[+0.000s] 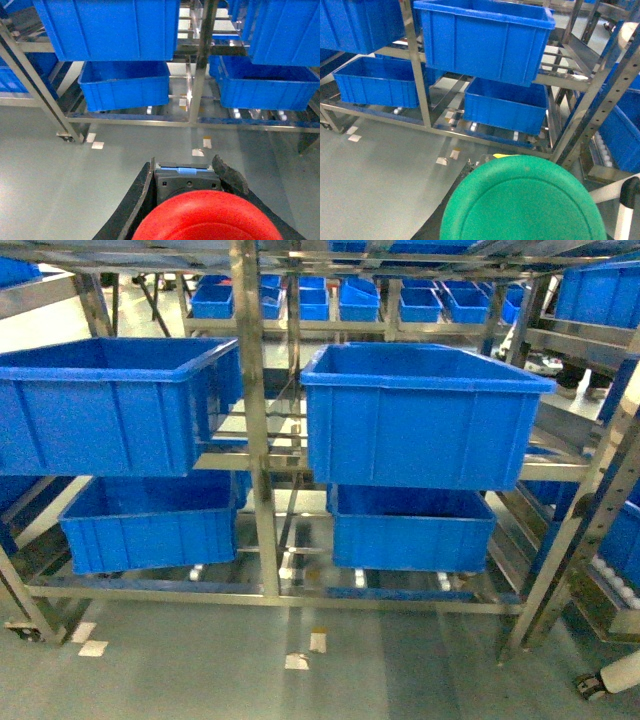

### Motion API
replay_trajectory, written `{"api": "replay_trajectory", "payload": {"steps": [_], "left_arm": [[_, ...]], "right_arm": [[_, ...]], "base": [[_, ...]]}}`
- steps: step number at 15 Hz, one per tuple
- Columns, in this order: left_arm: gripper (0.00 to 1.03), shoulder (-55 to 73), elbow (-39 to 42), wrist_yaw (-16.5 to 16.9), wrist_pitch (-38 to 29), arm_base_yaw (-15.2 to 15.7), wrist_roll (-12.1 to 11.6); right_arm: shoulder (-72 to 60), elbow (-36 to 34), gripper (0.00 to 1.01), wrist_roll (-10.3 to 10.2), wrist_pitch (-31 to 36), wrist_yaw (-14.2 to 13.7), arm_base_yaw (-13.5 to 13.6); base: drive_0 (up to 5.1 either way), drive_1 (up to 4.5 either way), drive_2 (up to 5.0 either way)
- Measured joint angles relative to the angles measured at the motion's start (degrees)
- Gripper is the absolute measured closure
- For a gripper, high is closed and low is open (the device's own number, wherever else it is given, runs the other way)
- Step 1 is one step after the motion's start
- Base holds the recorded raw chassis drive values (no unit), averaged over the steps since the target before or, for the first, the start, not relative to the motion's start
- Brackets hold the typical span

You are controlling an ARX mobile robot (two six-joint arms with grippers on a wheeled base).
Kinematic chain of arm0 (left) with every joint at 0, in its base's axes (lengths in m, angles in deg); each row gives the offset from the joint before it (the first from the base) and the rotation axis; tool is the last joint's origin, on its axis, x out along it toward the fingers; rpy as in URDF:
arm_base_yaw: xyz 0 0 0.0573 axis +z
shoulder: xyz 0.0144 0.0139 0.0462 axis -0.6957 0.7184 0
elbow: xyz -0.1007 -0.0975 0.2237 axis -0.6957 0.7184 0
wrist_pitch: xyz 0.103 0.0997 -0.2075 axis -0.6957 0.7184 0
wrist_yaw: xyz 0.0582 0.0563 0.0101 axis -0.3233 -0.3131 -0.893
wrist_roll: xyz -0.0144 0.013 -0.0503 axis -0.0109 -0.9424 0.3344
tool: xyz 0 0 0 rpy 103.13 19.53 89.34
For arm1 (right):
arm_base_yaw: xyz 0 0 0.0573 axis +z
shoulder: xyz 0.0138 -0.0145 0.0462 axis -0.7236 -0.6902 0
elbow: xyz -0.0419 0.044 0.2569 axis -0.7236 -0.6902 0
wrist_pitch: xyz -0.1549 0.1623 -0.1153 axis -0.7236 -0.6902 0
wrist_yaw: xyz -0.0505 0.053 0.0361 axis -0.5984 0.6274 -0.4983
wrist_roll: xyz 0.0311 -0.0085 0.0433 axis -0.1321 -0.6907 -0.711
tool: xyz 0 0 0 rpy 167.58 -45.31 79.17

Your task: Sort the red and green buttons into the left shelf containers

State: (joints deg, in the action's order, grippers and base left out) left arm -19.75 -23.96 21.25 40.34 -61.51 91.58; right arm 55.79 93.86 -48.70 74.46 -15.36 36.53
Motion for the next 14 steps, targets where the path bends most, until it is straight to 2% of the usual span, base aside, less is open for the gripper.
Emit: {"api": "replay_trajectory", "payload": {"steps": [5,10,14], "left_arm": [[0.75,0.0,0.0,0.0,0.0,0.0,0.0],[0.75,-0.1,0.2,-0.1,-0.1,0.0,0.0],[0.75,-0.3,0.2,0.0,0.0,0.0,0.0]], "right_arm": [[0.0,0.0,0.75,0.0,0.0,0.0,0.0],[0.0,0.0,0.75,0.0,-0.1,0.3,0.0],[0.0,0.0,0.75,0.0,-0.2,0.2,0.0]], "base": [[-4.8,3.06,2.0],[0.0,0.00,0.0],[0.2,4.43,-4.0]]}}
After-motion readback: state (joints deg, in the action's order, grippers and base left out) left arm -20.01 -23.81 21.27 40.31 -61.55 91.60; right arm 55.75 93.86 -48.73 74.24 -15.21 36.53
